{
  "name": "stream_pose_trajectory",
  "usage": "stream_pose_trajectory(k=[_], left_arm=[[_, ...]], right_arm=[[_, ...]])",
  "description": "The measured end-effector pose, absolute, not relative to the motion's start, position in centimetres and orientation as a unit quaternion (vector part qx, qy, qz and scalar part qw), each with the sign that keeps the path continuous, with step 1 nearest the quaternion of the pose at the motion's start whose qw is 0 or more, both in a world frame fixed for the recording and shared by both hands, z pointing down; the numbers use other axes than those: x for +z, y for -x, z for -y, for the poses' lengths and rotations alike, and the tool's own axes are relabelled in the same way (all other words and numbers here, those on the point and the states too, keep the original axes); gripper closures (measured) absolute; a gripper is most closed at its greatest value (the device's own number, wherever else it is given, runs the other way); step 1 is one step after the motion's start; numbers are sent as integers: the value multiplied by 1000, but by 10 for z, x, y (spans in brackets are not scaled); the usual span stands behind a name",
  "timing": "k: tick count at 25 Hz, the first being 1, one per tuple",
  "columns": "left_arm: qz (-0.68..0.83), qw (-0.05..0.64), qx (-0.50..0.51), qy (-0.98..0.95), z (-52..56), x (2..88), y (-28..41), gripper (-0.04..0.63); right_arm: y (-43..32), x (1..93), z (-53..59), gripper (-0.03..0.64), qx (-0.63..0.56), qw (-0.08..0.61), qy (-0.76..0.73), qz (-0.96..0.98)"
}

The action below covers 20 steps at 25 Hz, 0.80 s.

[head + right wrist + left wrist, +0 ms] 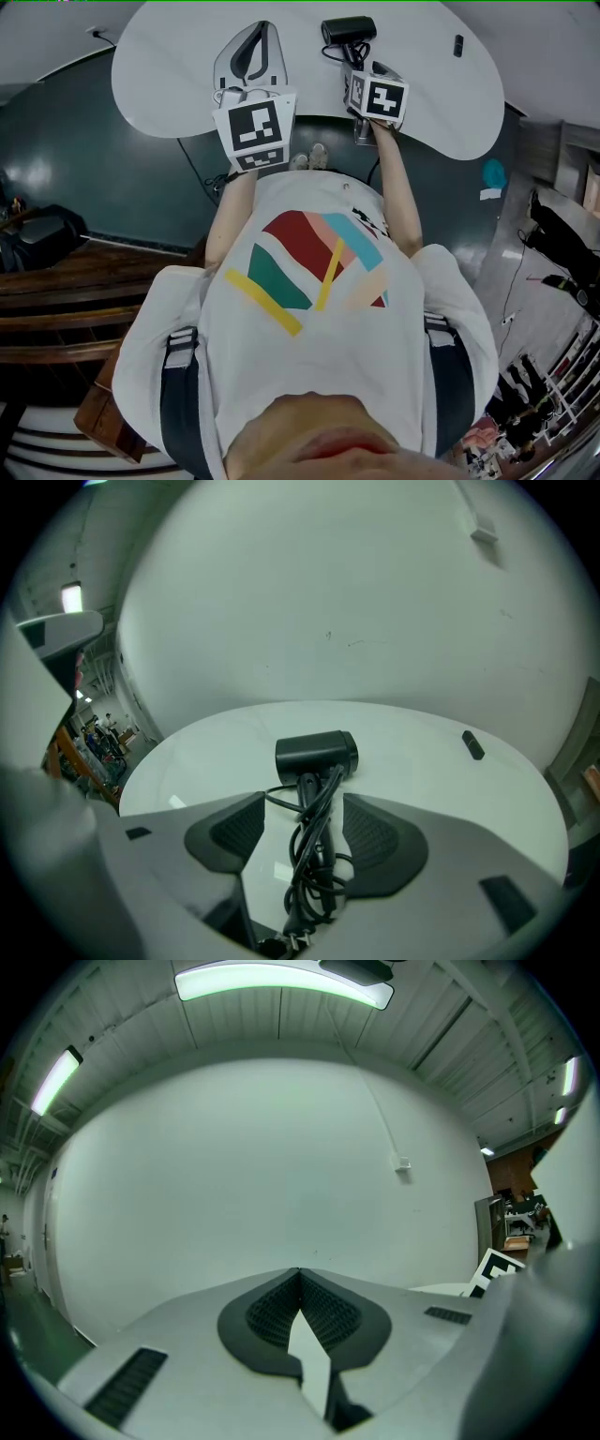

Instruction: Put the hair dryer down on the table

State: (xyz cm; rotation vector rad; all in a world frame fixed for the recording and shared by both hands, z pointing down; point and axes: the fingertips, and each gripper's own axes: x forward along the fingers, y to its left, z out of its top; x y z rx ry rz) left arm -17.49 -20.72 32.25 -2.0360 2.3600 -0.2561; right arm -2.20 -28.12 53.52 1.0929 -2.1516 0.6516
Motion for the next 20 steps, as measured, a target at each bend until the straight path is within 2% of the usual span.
stream_pose_trajectory(k=[7,13,20], left_arm=[[-740,12,-81,667,207,319,161,581],[-725,18,-82,684,206,319,146,581],[-720,25,-73,690,202,312,141,581]], right_arm=[[18,471,276,354,212,232,-439,841],[15,405,272,437,159,149,-468,857],[11,363,256,513,117,105,-482,862]])
